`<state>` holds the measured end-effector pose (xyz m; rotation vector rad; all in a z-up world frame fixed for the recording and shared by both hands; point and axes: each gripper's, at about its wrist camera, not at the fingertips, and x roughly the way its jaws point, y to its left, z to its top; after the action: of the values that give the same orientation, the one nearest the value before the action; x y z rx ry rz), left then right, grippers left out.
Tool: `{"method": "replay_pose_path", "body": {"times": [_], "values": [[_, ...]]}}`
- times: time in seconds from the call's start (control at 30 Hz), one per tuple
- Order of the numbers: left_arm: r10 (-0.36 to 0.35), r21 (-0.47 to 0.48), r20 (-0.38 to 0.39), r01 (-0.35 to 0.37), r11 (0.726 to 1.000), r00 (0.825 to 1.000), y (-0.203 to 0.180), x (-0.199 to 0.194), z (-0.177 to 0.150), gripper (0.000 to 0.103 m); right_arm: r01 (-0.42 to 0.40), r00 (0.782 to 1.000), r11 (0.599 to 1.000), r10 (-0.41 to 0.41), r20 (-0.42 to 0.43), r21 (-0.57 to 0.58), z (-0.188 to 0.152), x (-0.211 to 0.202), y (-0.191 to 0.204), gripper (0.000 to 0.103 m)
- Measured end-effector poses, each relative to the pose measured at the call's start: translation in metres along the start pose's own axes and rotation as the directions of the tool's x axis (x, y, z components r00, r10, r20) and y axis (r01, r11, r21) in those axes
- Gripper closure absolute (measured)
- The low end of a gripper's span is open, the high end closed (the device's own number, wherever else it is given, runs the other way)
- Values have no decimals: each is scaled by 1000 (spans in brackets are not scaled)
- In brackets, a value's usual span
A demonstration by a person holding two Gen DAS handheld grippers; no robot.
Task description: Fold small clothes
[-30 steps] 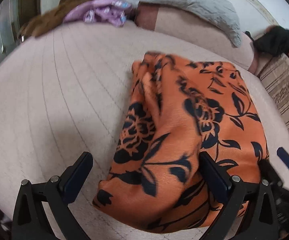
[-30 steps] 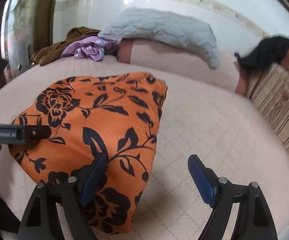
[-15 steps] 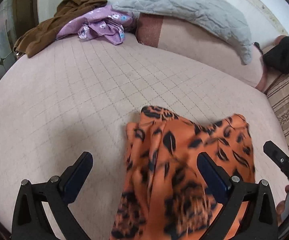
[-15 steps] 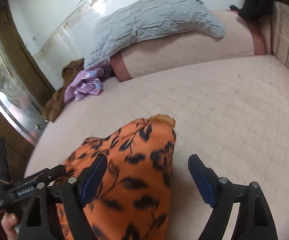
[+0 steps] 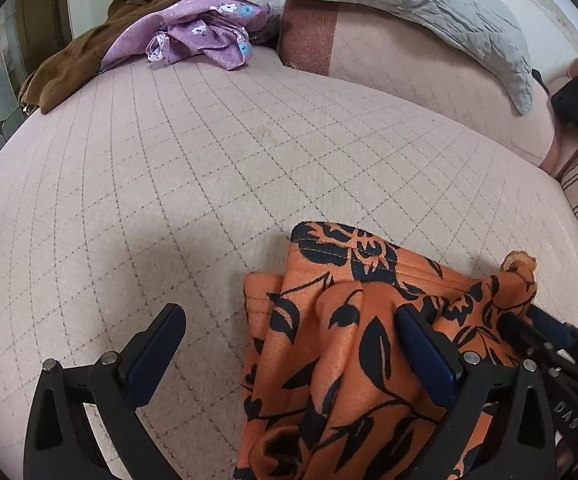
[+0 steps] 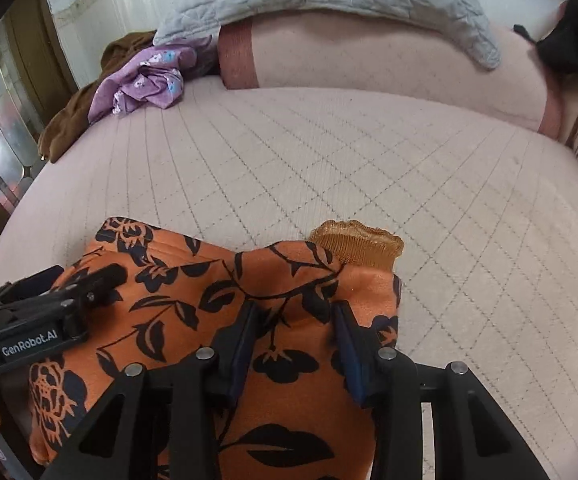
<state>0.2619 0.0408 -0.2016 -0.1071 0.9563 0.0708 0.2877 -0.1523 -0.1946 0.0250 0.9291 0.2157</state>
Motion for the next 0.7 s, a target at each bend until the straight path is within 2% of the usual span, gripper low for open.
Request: {"method": "replay_pose_path", "body": {"times": [0.13, 0.27, 0.33, 0.47, 0.6, 0.7], "values": [[-5, -4, 61, 5, 1000, 998, 4, -25, -5, 0, -31, 996, 999, 32, 86, -10, -3, -35, 5, 62], [-32, 36, 83, 29, 999, 996, 2, -54, -25, 0, -74, 986, 997, 71, 149, 13, -31, -79, 10, 61], [-44, 67, 99, 37, 997, 994, 1, -66, -37, 0, -60, 984, 998, 58, 171, 8, -48, -89, 15, 61], [-49, 142, 145, 28, 989, 988, -6, -91, -68, 0, 20, 977, 1000, -16, 214, -18, -90, -104, 37, 62], [-63, 137, 147, 43, 990, 987, -3, -108, -93, 0, 67, 969, 996, -52, 243, -57, -127, -114, 59, 65], [-59, 138, 167, 36, 990, 984, -2, -111, -102, 0, 69, 964, 994, -44, 261, -88, -138, -121, 73, 65]]}}
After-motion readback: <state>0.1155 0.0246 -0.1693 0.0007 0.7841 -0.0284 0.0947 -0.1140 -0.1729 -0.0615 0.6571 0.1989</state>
